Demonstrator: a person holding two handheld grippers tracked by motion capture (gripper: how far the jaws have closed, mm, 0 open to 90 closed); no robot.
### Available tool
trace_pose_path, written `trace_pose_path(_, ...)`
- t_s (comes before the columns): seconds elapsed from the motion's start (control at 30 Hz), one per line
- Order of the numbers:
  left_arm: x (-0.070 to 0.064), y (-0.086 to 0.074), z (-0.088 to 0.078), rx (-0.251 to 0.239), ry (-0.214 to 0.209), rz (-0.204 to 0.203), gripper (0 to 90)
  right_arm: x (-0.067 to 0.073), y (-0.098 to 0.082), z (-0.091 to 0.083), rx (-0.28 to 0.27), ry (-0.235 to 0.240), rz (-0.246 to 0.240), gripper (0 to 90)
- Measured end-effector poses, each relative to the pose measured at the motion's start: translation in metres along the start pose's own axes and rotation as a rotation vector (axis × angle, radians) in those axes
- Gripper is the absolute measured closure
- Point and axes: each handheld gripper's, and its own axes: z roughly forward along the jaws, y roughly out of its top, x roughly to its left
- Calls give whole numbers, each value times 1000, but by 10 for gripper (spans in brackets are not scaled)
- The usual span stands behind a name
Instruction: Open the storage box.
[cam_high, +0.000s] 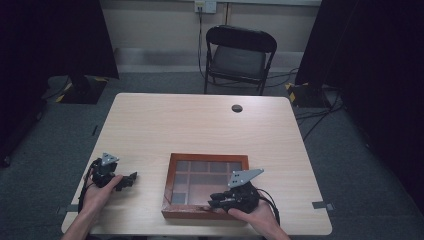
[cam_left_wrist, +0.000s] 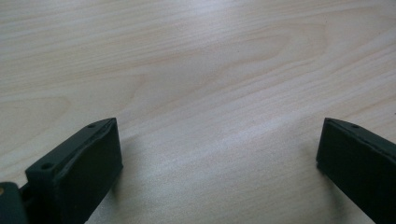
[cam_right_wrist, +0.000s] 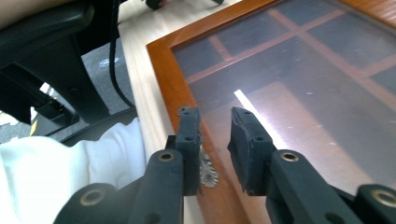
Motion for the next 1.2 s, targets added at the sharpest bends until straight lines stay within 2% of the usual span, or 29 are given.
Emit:
trace_pose_path(0.13, 0, 0, 0, 0, 0, 0, 0, 4, -2, 7, 5, 30, -15, 752)
trace_pose_path(0.4, 0, 0, 0, -1, -2, 1, 0, 7, -4, 14, 25, 34, -42, 802)
trace_pose_path(0.73, 0, 0, 0, 0, -2, 2, 0, 8, -3, 13, 33, 24, -55, 816)
trace_pose_path(0.8, 0, 0, 0, -1, -1, 1, 0, 6, -3, 13, 32, 44, -53, 818)
trace_pose_path(1.03, -2, 0, -1, 8, -1, -5, 0, 5, -2, 13, 43, 46, -61, 820)
trace_pose_path(1.17, -5, 0, -2, 15, -2, 4, 0, 5, -1, 12, 38, 50, -58, 821)
trace_pose_path(1.2, -6, 0, -2, 17, -14, 3, 0, 5, -1, 11, 35, 52, -56, 820)
